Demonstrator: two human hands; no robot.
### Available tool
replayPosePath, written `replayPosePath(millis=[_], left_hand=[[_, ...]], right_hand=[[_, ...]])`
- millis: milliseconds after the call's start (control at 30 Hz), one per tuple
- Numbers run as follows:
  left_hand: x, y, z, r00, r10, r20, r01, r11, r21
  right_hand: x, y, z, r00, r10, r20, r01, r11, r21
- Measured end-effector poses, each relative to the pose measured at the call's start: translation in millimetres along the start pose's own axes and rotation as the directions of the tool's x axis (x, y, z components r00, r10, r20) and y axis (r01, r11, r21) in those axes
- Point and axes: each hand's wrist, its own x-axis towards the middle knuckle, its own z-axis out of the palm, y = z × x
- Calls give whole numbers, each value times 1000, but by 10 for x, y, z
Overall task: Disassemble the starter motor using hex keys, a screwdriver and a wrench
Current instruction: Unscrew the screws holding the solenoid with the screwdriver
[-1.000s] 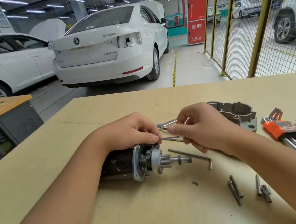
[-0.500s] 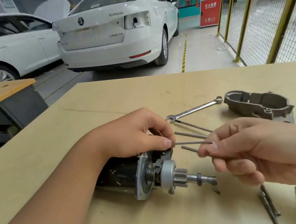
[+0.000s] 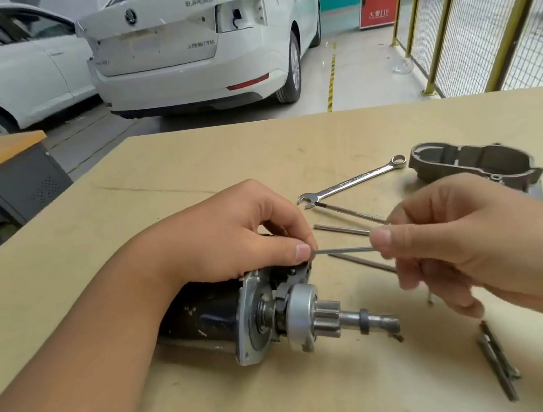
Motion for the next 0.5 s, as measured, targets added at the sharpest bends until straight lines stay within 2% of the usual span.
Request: replayPosePath(millis=[33, 67, 100, 133, 167, 200, 267, 333, 433, 500], left_hand=[[-1, -2, 3, 1000, -8, -2, 8, 1000, 4], [-6, -4, 7, 1000, -19, -3, 19, 1000, 9], [-13, 0, 12, 1000, -32, -2, 32, 999, 12], [-19, 4, 14, 999, -40, -1, 40, 999, 15], [-24, 9, 12, 999, -43, -4, 43, 999, 18], [-30, 14, 8, 999, -45, -9, 45, 999, 22], [-42, 25, 4, 998, -55, -16, 55, 998, 31], [-55, 30, 10, 998, -53, -45, 54, 998, 30], [-107, -10, -37, 980, -80, -180, 75, 996, -38], [-172, -67, -134, 956, -158, -249, 162, 987, -3]], right_hand=[[-17, 19, 2, 983, -176, -43, 166, 971, -173], [-21, 39, -12, 914, -404, -48, 342, 827, -447], [-12, 37, -25, 806, -591, 21, 452, 593, -667], [-11, 41, -27, 706, -697, 129, 519, 384, -764], [-13, 58, -23, 659, -727, 195, 551, 290, -782], [-24, 67, -12, 665, -721, 195, 564, 314, -764], [-52, 64, 14, 733, -676, 75, 531, 500, -684], [-50, 121, 36, 786, -618, -21, 472, 622, -625], [-50, 132, 104, 837, -540, -89, 400, 714, -574], [-54, 114, 138, 854, -510, -108, 367, 734, -571]])
